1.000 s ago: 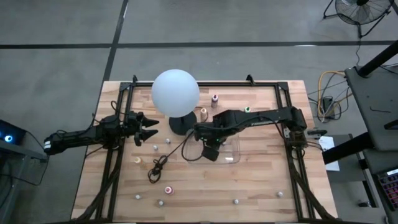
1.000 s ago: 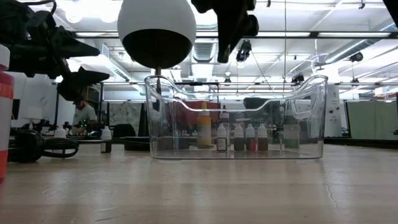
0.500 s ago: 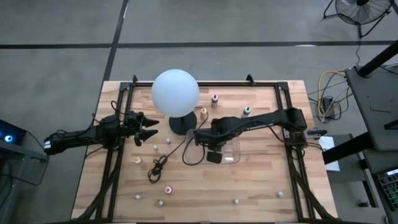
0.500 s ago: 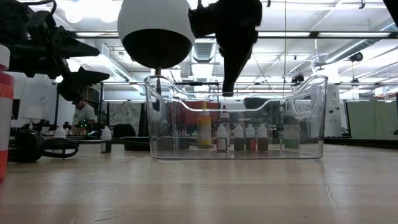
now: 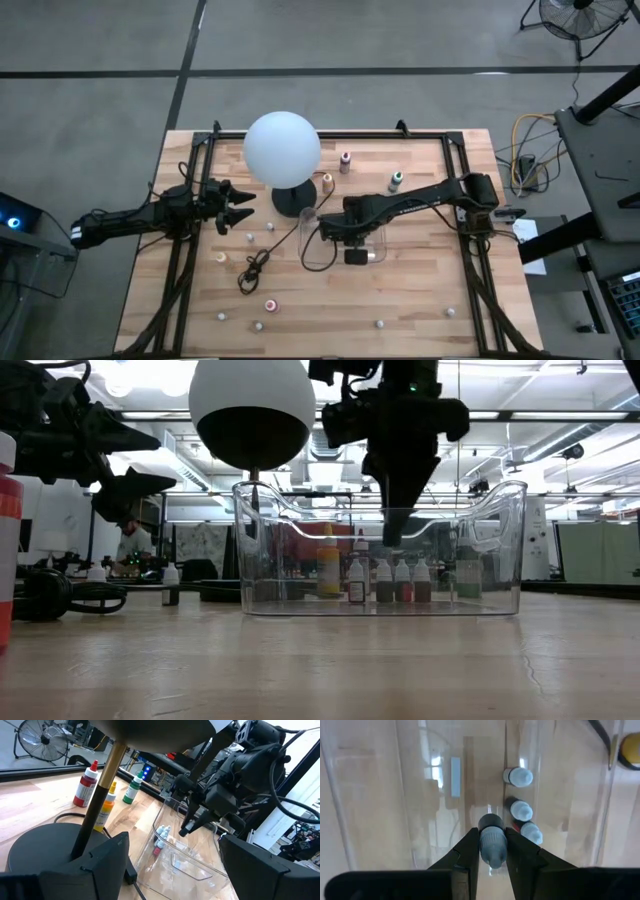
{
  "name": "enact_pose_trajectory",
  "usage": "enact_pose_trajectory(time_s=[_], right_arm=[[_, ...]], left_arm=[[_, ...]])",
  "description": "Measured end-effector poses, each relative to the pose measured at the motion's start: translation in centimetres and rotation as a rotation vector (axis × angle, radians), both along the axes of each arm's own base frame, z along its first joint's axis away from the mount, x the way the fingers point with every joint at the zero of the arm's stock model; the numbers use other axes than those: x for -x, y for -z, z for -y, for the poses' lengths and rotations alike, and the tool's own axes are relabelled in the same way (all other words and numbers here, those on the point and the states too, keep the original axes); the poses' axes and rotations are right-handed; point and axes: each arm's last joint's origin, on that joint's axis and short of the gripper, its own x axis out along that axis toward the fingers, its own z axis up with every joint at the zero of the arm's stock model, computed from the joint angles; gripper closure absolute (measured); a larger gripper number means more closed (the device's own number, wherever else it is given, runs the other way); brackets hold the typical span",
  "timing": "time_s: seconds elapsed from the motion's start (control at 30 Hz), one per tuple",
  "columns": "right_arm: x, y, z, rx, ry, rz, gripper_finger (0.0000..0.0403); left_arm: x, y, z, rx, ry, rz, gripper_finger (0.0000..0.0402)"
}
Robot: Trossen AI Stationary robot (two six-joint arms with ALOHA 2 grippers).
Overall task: Pick & Place food coloring
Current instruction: Put the small black food coloring bottle into the transparent bin
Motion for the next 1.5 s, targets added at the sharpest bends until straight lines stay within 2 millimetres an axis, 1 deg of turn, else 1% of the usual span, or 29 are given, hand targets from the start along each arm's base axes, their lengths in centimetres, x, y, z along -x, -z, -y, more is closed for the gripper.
enact_pose_trajectory(time_s=[0.5, 0.73, 0.87, 1.03, 1.27, 1.5], right_arm=[[0.9, 3.1, 0.2, 0.048, -0.141, -0.018, 0.0335], [1.0, 4.1, 0.3, 0.049, -0.169, 0.002, 0.0335], [1.3, 4.7, 0.4, 0.051, -0.19, -0.014, 0.0335], [1.3, 5.0, 1.0, 0.056, -0.194, -0.024, 0.0335], [1.3, 5.0, 1.1, 0.055, -0.183, -0.021, 0.0334], [1.3, 5.0, 1.1, 0.048, -0.175, -0.019, 0.0298]], left_arm=[[0.0, 0.0, 0.0, 0.0, 0.0, 0.0, 0.0122], [0.0, 0.0, 0.0, 0.0, 0.0, 0.0, 0.0122], [0.0, 0.0, 0.0, 0.0, 0.0, 0.0, 0.0122], [0.0, 0.0, 0.0, 0.0, 0.0, 0.0, 0.0122], [0.0, 0.0, 0.0, 0.0, 0.0, 0.0, 0.0122], [0.0, 0.0, 0.0, 0.0, 0.0, 0.0, 0.0122]])
